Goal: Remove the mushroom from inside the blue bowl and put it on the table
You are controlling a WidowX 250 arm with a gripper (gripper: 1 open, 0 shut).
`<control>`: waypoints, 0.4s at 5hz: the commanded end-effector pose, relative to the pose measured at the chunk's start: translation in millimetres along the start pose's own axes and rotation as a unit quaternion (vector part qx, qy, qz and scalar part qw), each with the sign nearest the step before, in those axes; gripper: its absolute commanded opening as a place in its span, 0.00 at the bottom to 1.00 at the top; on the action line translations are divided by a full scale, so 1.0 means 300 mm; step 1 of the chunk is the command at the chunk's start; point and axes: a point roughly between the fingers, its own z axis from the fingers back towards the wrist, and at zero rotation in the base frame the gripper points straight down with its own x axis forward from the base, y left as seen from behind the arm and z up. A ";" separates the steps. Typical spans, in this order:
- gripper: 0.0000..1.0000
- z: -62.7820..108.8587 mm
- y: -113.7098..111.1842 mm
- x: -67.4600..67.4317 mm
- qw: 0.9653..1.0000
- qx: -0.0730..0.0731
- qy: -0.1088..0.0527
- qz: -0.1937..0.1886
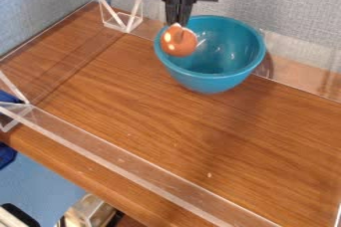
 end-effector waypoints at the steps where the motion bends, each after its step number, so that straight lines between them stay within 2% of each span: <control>1: 0.00 0.156 0.056 -0.023 0.998 -0.032 -0.057 0.002; 2: 0.00 0.178 0.105 -0.021 0.997 -0.033 -0.066 0.010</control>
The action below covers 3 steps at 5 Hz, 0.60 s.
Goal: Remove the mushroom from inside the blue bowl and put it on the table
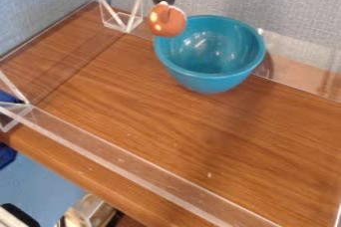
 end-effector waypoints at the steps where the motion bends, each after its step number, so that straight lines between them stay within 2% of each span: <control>1: 0.00 0.090 0.013 -0.004 0.999 -0.012 -0.041 0.006; 2: 1.00 0.064 0.000 0.009 0.999 -0.010 -0.036 -0.023; 3: 1.00 0.026 0.027 0.000 0.999 -0.001 -0.027 -0.042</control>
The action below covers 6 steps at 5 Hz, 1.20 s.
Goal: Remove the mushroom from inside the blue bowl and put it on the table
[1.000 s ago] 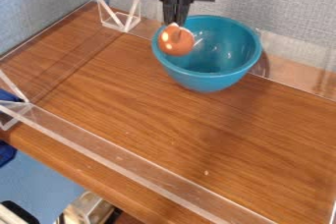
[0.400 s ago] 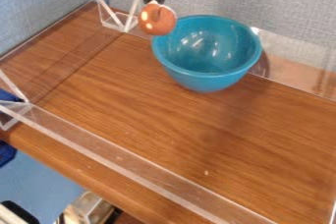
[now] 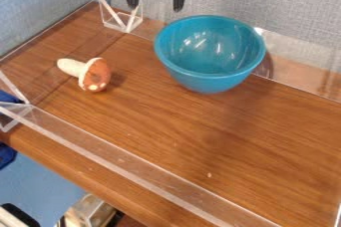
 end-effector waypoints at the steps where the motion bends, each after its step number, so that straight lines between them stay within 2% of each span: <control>1: 1.00 0.015 0.087 -0.021 1.000 0.007 -0.017 -0.014; 3: 1.00 -0.019 0.204 -0.051 0.998 0.023 -0.014 0.049; 4: 1.00 -0.058 0.273 -0.023 0.995 0.033 -0.010 0.090; 5: 1.00 -0.106 0.357 0.005 0.990 0.043 -0.008 0.134; 6: 1.00 -0.166 0.407 0.020 0.984 0.054 -0.002 0.168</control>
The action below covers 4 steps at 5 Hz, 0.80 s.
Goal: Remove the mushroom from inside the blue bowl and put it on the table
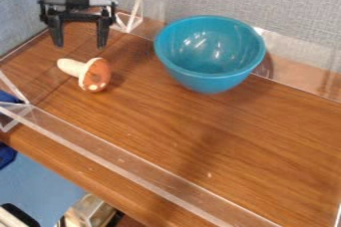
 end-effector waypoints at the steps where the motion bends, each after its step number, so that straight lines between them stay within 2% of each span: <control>1: 1.00 0.064 -0.024 -0.001 0.999 -0.003 -0.024 0.040; 2: 1.00 0.070 -0.075 -0.021 0.997 0.001 -0.016 0.069; 4: 1.00 -0.012 -0.033 -0.079 0.999 0.015 -0.017 0.035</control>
